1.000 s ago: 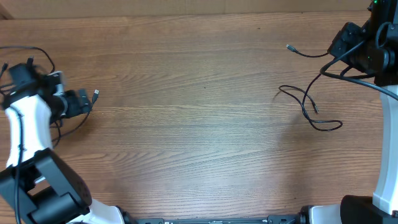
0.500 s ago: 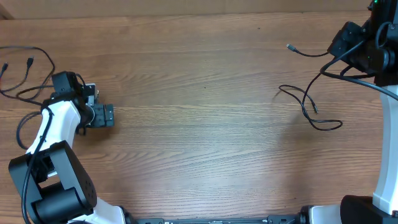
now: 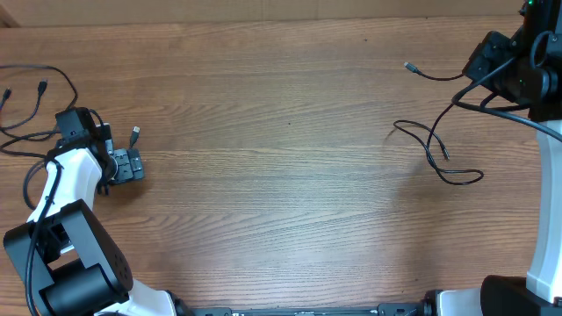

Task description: Untangle cables

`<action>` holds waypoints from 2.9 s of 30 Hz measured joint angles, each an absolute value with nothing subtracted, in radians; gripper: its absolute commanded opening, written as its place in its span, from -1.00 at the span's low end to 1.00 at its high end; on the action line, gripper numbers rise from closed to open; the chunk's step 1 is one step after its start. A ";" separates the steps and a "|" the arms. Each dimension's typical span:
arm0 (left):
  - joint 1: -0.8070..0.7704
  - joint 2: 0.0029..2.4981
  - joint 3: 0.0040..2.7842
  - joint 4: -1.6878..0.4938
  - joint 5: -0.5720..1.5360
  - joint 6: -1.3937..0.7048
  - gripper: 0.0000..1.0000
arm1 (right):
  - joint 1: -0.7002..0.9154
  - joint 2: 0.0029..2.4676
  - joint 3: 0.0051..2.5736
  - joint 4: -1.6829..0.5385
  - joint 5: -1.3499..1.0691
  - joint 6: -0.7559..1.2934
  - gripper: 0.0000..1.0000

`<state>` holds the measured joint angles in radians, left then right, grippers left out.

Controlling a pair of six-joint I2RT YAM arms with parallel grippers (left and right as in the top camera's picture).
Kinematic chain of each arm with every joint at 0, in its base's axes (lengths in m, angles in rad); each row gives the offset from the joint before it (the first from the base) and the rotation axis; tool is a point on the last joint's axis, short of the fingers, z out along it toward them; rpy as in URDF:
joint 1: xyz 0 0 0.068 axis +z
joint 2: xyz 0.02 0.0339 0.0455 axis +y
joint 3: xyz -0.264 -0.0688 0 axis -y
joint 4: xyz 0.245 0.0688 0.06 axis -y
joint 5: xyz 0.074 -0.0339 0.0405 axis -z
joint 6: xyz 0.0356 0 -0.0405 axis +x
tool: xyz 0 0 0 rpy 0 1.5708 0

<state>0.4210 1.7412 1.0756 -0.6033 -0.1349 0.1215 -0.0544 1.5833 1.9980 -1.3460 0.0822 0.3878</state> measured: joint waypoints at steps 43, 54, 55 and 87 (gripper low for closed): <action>0.957 1.879 1.087 -0.419 -0.149 -0.219 0.99 | -0.055 1.583 1.998 -1.355 0.081 0.389 -0.91; 1.021 1.878 1.094 -0.443 0.016 -0.213 0.90 | -0.055 1.583 1.998 -1.362 0.074 0.389 -0.91; 1.018 1.875 1.100 -0.461 0.050 -0.199 0.90 | -0.055 1.583 1.998 -1.362 0.073 0.389 -0.91; 0.241 1.526 1.193 -0.799 0.330 0.082 1.00 | 0.392 1.830 1.996 -0.394 -0.561 0.537 -0.93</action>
<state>0.2413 1.5261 1.1934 -0.7994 0.3302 0.0822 0.3923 1.8297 1.9961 -0.3943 -0.5606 0.5373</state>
